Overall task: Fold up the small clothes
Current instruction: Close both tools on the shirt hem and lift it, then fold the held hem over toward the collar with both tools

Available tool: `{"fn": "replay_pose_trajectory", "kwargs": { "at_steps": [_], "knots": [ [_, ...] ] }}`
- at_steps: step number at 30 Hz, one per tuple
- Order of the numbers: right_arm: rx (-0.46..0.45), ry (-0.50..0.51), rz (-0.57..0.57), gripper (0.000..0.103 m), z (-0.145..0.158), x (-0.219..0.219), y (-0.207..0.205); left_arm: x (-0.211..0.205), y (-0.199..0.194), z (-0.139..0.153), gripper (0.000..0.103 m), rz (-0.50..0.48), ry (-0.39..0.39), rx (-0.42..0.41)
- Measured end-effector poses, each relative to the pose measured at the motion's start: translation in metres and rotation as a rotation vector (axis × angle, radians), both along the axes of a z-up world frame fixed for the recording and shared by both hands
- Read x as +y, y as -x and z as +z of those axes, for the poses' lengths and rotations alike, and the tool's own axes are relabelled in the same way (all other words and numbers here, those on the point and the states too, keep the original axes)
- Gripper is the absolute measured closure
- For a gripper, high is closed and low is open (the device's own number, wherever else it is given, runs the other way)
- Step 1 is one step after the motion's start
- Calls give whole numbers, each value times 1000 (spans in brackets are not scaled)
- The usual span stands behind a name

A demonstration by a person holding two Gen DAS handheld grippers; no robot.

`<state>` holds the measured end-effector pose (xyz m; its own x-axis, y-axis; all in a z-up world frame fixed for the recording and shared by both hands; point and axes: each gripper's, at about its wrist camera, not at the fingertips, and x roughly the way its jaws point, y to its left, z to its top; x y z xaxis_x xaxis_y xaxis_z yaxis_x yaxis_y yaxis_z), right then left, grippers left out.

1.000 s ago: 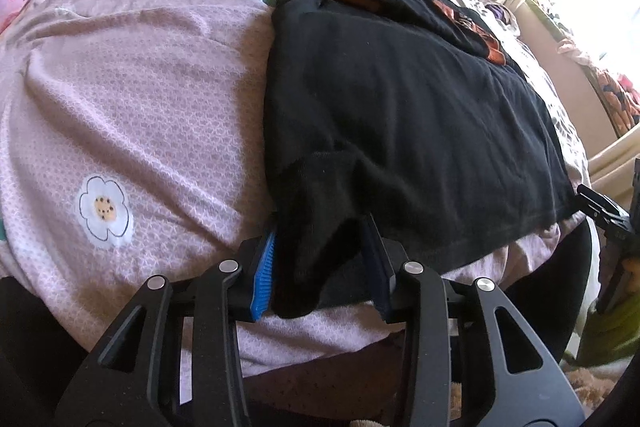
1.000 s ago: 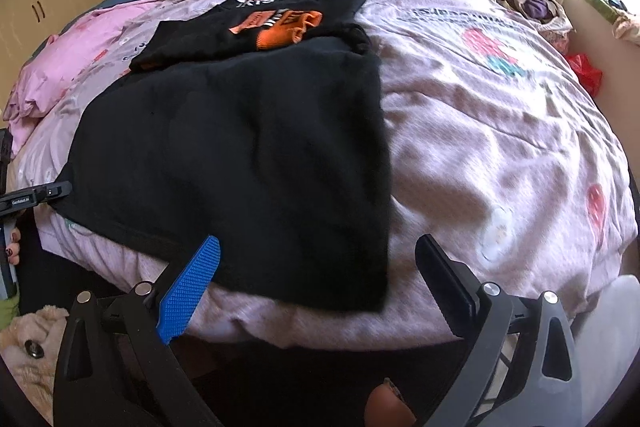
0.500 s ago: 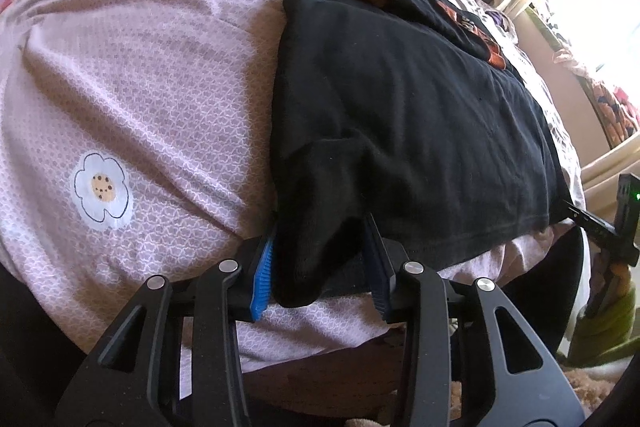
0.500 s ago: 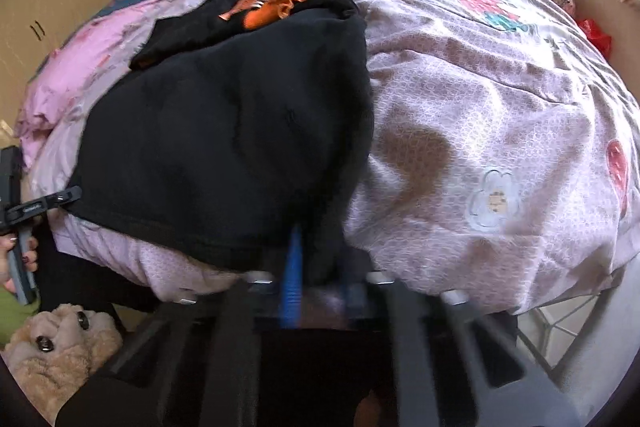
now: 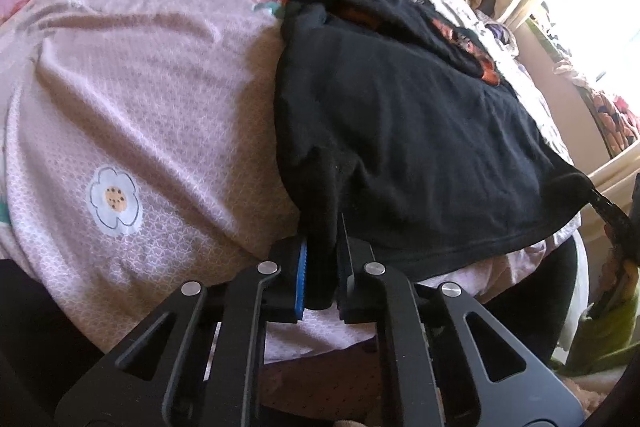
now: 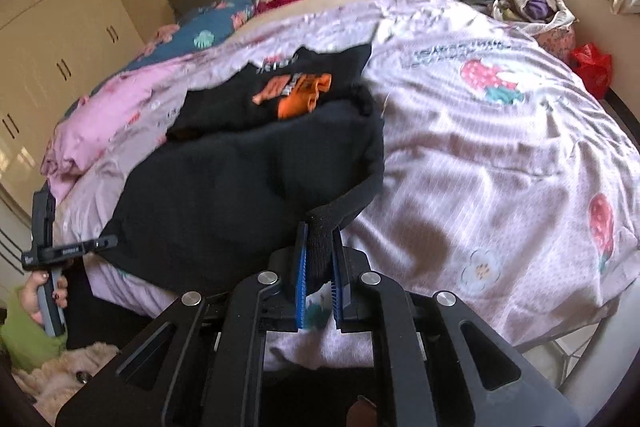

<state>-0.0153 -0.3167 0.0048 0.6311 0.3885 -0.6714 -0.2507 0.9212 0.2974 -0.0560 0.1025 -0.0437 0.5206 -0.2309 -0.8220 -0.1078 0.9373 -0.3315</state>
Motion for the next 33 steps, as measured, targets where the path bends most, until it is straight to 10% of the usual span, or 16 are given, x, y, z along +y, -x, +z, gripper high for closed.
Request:
{"fn": "replay_pose_trajectory", "kwargs": {
  "at_steps": [33],
  "knots": [
    [-238, -148, -151, 94, 71, -10, -45, 25, -52, 126, 100, 119, -24, -337]
  ]
}}
